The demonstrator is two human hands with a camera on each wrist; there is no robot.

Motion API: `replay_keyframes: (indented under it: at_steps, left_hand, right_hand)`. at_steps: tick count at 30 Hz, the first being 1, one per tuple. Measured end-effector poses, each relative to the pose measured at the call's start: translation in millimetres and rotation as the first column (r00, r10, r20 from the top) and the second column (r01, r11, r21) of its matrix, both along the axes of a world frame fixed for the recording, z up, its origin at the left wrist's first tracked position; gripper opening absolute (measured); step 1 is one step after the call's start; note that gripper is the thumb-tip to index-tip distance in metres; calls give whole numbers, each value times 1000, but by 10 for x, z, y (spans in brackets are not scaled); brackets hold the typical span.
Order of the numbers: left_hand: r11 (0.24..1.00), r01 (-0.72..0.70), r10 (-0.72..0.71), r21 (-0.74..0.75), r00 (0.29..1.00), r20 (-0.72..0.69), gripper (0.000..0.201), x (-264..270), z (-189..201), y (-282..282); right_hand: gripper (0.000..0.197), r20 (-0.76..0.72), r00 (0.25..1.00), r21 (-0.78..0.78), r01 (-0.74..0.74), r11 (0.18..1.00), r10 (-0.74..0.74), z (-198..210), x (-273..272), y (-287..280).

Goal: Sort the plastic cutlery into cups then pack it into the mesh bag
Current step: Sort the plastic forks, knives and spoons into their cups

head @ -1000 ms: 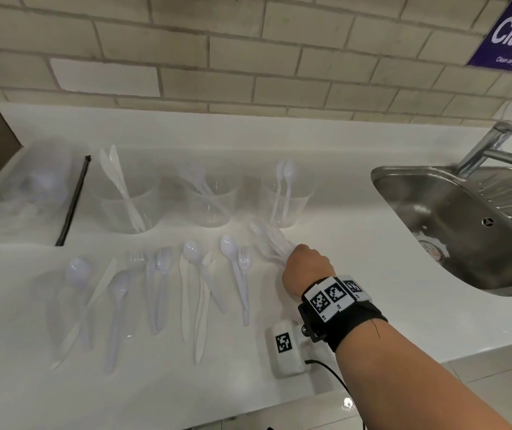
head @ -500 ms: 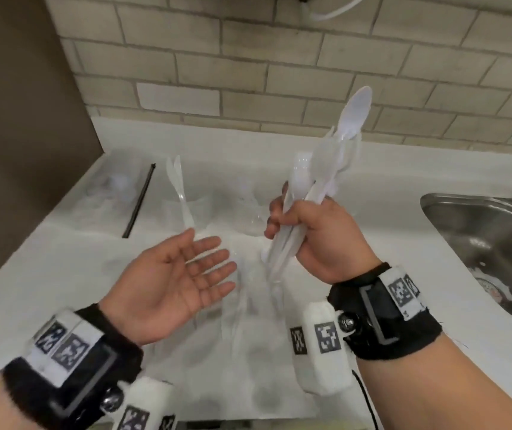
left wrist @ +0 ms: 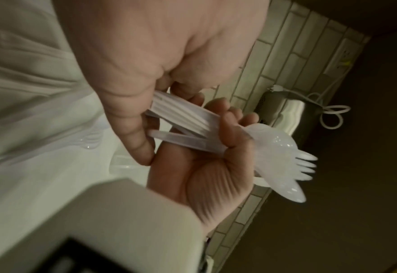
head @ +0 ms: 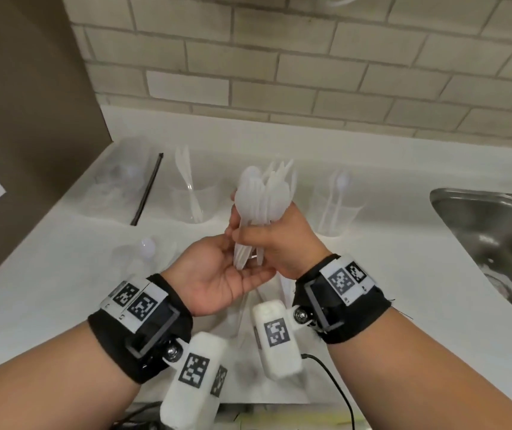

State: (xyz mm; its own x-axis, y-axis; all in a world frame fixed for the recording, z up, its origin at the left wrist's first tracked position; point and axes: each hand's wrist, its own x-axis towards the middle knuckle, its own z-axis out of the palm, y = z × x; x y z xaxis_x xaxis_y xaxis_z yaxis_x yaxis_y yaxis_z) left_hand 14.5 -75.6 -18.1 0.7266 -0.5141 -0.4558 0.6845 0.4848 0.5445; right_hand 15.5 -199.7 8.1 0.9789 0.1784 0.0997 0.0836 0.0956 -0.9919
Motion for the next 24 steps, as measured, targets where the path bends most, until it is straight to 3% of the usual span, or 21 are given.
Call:
replay_keyframes:
  at_steps: [4, 7, 9, 12, 15, 18, 20, 22, 24]
  left_hand:
    - [995, 67, -70, 75, 997, 42, 49, 22, 9, -22]
    - [972, 109, -147, 208, 973, 178, 69, 53, 6, 25]
    - [967, 15, -117, 256, 913, 390, 68, 94, 46, 75]
    - [926, -12, -237, 378, 762, 603, 57, 116, 195, 47]
    - [845, -129, -255, 519, 756, 602, 49, 98, 273, -75]
    - [804, -302, -96, 512, 784, 613, 22, 119, 330, -109]
    - [838, -334, 16, 432, 806, 592, 17, 159, 344, -82]
    - [858, -310, 7, 409, 804, 595, 17, 151, 348, -74]
    - [831, -279, -89, 481, 787, 611, 19, 131, 307, -90]
  right_hand:
    - [23, -20, 998, -36, 52, 998, -53, -56, 36, -34]
    - [20, -116, 992, 108, 52, 993, -39, -29, 41, -49]
    - [20, -138, 990, 169, 30, 985, -6, -26, 48, -72]
    - [15, -107, 991, 22, -74, 997, 76, -52, 45, -53]
    - [16, -108, 989, -224, -121, 967, 99, -89, 44, 27]
    - [27, -144, 972, -146, -207, 967, 186, -134, 29, 33]
    - [20, -201, 957, -153, -242, 958, 210, -163, 11, 29]
    - [11, -241, 955, -164, -215, 963, 173, -199, -1, 74]
    - [13, -232, 962, -143, -178, 974, 142, -239, -2, 132]
